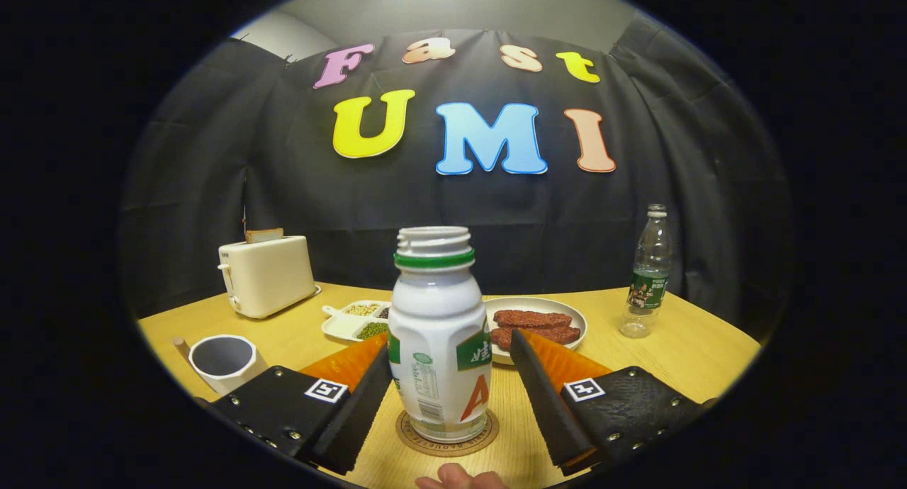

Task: Take the bottle from table, then pour the juice into the cup, finally place the bottle on the coaster

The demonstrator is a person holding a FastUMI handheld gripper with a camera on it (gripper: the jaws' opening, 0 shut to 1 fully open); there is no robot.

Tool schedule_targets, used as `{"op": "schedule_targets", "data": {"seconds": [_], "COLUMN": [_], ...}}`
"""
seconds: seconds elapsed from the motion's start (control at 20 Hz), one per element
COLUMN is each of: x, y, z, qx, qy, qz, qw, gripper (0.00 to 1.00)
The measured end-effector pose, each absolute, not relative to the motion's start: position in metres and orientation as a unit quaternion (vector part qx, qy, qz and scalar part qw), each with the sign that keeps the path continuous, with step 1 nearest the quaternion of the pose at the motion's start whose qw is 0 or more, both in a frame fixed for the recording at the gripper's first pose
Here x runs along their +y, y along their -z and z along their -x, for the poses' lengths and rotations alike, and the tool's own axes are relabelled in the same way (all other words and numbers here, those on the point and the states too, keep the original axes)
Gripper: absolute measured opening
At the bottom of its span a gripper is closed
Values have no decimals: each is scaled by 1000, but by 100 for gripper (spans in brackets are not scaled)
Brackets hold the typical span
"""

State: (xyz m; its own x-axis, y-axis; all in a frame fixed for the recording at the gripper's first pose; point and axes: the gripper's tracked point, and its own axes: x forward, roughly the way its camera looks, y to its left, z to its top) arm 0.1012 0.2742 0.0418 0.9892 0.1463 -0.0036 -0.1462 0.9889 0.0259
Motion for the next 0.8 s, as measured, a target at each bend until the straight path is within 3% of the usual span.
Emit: {"op": "schedule_targets", "data": {"seconds": [0.8], "x": [273], "y": [-183], "z": [-6], "qx": [-53], "qy": [-53], "qz": [-3], "qw": [997], "gripper": [95]}}
